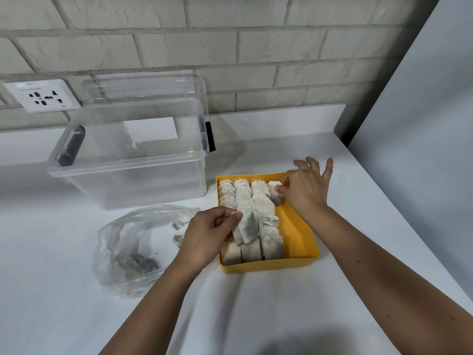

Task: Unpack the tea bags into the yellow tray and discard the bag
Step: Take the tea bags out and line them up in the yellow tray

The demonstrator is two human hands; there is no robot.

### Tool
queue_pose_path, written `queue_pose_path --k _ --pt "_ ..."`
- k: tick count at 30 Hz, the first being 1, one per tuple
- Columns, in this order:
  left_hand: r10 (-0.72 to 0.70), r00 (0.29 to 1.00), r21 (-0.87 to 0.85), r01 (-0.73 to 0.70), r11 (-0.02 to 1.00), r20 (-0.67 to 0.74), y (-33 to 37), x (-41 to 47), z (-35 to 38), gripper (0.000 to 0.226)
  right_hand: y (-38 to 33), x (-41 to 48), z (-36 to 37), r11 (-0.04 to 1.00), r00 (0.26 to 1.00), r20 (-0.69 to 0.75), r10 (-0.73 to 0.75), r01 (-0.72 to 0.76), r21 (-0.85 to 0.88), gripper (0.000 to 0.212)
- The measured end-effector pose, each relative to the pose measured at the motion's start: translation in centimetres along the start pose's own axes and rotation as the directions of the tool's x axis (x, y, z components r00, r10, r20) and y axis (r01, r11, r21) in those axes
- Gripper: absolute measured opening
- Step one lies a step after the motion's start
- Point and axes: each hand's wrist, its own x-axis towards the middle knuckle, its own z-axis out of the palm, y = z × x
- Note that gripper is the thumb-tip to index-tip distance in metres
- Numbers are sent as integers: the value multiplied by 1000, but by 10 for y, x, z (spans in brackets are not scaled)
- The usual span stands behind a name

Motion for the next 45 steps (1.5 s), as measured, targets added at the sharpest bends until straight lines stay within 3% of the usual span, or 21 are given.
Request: queue_pose_path --k 2,4,7,11,17,19,23,45 --pt "-16 1000 -60 16 998 1 2 0 0 14 0 -9 -10 995 994 -105 -10 20 101 22" --pt "-20 1000 -91 20 996 1 5 -1 0 14 -3 -23 -24 943 988 -155 -30 79 323 17" --pt "-23 1000 -109 24 994 6 8 -2 1 14 -8 -42 -39 744 984 23 -178 119 657 13" --pt "-6 999 -131 11 991 36 13 -3 5 10 -9 -59 -45 641 932 126 -339 131 757 16" --pt "16 1000 -128 -13 992 22 17 -4 11 8 9 -61 -55 757 957 71 -281 176 629 9" --pt "23 1000 -114 -22 993 13 16 -4 10 8 22 -58 -51 817 983 33 -181 132 561 9" --pt "13 1000 -108 -12 994 12 14 -3 10 9 41 -54 -33 911 993 98 -69 23 412 17" --pt "1 1000 7 -1 1000 -3 2 5 6 10 8 5 19 970 997 69 31 -46 237 25"
